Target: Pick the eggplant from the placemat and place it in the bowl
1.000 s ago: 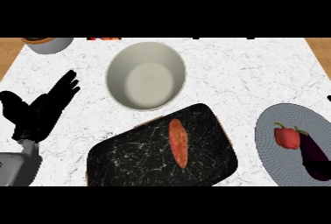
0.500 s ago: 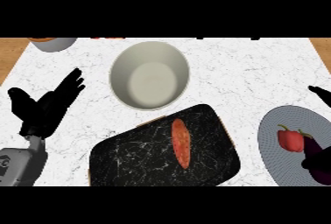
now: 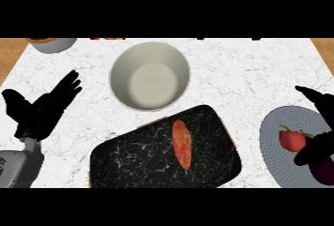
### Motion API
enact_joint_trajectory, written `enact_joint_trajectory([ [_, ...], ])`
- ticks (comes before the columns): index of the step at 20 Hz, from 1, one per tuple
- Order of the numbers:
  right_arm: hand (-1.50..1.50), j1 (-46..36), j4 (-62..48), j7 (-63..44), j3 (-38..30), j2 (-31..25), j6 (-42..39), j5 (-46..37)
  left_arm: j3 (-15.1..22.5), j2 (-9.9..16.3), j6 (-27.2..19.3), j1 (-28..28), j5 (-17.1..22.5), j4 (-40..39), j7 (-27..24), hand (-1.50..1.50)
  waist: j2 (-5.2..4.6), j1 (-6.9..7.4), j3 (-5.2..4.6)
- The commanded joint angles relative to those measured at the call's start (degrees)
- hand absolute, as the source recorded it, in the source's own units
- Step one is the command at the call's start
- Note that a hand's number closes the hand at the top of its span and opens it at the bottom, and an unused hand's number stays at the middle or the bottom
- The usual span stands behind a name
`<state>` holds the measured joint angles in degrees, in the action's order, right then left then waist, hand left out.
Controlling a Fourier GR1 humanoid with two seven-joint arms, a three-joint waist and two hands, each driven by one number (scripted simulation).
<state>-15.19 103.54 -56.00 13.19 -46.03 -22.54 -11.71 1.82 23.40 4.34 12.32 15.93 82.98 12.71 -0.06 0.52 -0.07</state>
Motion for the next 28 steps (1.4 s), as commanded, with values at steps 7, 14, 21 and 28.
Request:
enact_joint_trajectory([
  [7,-1.5,-2.0,-5.2,-3.6,-1.8,-0.9,-8.9,0.3,-1.3,-2.0,-0.6,2.0,-2.0,-0.9,0.5,0.0,0.01,-0.68,0.03],
  [14,-1.5,-1.8,-8.5,-3.5,0.2,4.3,-7.9,-6.1,-1.6,-2.5,0.4,-1.8,-3.2,4.3,2.1,0.0,0.06,-0.11,0.06],
  [21,-1.5,1.9,-8.0,-0.6,-3.2,5.4,-9.2,-9.7,-3.7,-2.7,2.0,-0.4,-3.7,3.3,3.8,0.0,0.09,-0.52,0.06],
  [28,-1.5,-0.3,-14.7,3.3,-5.7,8.3,-11.9,-12.8,-5.8,-4.2,5.2,0.4,-3.9,-2.2,-1.0,0.0,0.02,-0.55,0.05],
])
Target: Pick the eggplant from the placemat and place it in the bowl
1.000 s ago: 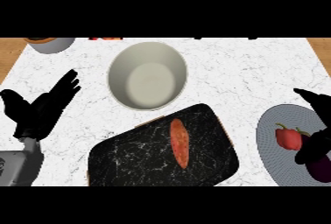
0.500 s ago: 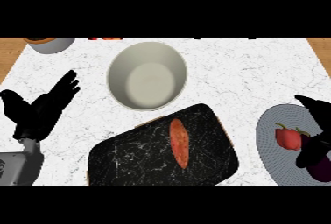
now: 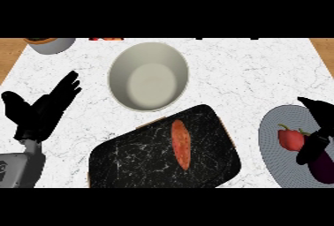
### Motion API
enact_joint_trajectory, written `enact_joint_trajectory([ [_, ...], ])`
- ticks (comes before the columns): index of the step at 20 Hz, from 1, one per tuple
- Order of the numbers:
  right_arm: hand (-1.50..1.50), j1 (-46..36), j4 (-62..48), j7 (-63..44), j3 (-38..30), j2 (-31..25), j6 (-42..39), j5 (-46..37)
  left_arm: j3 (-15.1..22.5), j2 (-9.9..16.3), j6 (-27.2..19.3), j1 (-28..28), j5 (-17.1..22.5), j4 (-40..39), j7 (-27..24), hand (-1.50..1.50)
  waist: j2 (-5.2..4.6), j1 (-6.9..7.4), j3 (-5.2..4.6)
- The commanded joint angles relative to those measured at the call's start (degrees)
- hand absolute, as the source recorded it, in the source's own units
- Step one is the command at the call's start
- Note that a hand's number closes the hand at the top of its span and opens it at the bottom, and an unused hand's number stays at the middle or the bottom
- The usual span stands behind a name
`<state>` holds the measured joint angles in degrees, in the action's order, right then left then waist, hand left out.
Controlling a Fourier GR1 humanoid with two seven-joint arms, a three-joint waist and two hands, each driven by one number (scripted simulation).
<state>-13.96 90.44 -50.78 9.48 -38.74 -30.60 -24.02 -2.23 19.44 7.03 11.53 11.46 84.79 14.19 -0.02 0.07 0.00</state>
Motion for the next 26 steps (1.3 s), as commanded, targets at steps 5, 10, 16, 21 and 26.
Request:
enact_joint_trajectory([
  [5,-1.5,-2.1,-8.0,1.5,-1.7,5.3,-1.8,-6.0,-1.6,-1.1,1.1,1.8,-1.1,-0.1,1.6,0.0,-0.02,0.13,0.0],
  [10,-1.5,0.8,-10.8,6.8,-3.4,4.9,-1.3,-9.4,-5.1,0.8,4.7,4.2,0.1,-4.3,0.6,0.0,-0.04,-0.08,0.0],
  [16,-1.5,-2.1,-17.8,10.0,-4.6,6.8,-1.2,-13.9,-3.5,-2.6,2.2,1.6,-2.3,1.5,2.4,0.0,-0.02,0.13,0.0],
  [21,-1.5,4.3,-19.6,17.2,-5.4,6.9,5.3,-17.5,-1.8,-5.2,0.7,1.4,-5.4,0.2,0.8,0.0,-0.04,-0.11,0.02],
  [26,-1.5,-3.8,-31.6,20.8,-8.8,7.6,4.8,-19.2,-4.2,-3.7,3.2,1.9,-2.9,2.8,4.5,0.0,-0.09,0.39,0.03],
])
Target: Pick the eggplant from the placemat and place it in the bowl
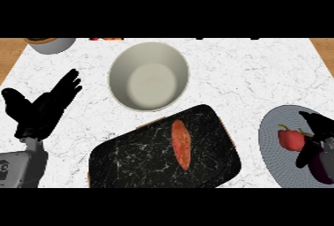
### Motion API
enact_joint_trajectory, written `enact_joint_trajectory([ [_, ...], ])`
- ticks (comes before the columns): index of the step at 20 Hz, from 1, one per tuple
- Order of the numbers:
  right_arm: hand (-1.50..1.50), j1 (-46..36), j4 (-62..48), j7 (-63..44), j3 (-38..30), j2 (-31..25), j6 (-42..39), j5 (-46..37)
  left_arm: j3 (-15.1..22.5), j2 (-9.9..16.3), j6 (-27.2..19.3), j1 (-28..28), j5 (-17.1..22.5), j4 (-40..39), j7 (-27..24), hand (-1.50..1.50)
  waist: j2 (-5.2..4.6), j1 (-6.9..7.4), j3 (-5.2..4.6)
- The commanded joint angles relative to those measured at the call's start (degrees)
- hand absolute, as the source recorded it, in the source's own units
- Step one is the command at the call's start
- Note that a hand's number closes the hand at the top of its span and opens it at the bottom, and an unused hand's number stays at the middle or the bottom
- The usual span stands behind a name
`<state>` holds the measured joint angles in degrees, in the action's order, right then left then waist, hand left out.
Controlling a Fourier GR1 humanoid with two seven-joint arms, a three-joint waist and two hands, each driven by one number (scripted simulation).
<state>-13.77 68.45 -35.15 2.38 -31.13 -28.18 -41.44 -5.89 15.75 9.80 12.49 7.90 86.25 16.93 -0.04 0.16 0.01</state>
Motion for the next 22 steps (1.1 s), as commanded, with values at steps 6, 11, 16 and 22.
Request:
enact_joint_trajectory([
  [6,1.5,0.5,-3.1,8.4,-0.6,0.8,3.8,-5.3,-1.3,-0.7,1.5,-1.3,-0.3,0.8,0.1,0.0,0.05,-0.05,-0.01],
  [11,1.5,-1.9,-8.8,13.4,-2.3,-0.4,7.6,-7.7,-3.5,1.1,3.8,1.2,1.1,-0.6,-0.1,0.0,-0.03,0.03,0.0],
  [16,1.5,0.6,-5.6,15.6,-2.8,0.4,9.4,-8.3,-2.3,-0.9,2.0,-1.6,-1.5,0.6,-2.2,0.0,0.05,-0.1,-0.01],
  [22,1.5,5.0,10.2,-0.7,0.1,10.2,6.6,-9.2,-3.5,0.8,2.9,-1.1,-0.5,0.9,0.8,0.0,0.68,-1.24,-0.15],
])
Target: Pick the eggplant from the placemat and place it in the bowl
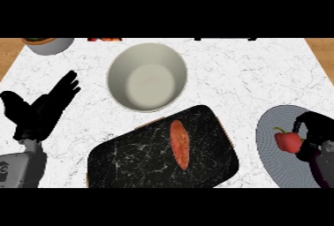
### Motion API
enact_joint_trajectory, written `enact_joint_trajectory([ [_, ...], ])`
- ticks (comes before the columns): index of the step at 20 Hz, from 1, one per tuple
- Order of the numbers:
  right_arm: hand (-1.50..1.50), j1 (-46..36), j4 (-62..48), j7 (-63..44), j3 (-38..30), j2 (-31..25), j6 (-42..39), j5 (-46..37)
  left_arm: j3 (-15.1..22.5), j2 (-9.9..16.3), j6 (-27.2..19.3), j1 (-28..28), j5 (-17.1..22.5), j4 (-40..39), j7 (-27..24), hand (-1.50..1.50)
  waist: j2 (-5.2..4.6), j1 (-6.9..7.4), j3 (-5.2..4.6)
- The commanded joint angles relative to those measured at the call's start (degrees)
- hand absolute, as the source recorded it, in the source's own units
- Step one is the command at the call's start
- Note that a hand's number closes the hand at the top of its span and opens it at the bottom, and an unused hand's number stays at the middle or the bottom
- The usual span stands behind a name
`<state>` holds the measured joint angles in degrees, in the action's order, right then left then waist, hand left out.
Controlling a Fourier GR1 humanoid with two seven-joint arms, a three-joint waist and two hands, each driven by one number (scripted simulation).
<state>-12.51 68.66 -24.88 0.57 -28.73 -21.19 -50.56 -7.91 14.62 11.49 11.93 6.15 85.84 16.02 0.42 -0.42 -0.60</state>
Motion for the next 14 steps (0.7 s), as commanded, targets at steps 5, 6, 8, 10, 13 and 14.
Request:
enact_joint_trajectory([
  [5,1.5,6.6,10.9,-25.8,0.4,21.9,12.0,-3.0,-1.7,0.8,-0.7,-1.8,0.3,-0.4,0.7,0.0,2.34,-4.47,0.11],
  [6,1.5,6.3,12.2,-28.9,1.7,24.6,13.2,-4.4,-1.1,0.4,-0.6,-2.0,-0.1,-0.2,0.4,0.0,2.11,-3.6,0.06],
  [8,1.5,7.0,16.3,-33.8,4.6,28.1,16.2,-7.4,-1.8,0.8,-0.6,-1.9,0.4,-0.2,0.5,0.0,2.37,-3.22,-0.05],
  [10,1.5,7.7,19.5,-38.7,8.7,28.3,18.7,-9.6,-1.2,0.7,-0.2,-2.0,-0.1,-0.5,0.2,0.0,2.1,-2.9,-0.02],
  [13,1.5,7.8,23.7,-45.3,15.9,28.5,21.0,-12.6,-0.6,0.2,-0.3,-1.6,-0.1,-0.6,0.6,0.0,1.94,-2.02,0.04],
  [14,1.5,7.4,25.5,-47.4,17.7,28.6,21.2,-14.2,-0.5,-0.1,-0.9,-1.0,-0.3,-0.1,0.6,0.0,2.09,-2.01,0.04],
])
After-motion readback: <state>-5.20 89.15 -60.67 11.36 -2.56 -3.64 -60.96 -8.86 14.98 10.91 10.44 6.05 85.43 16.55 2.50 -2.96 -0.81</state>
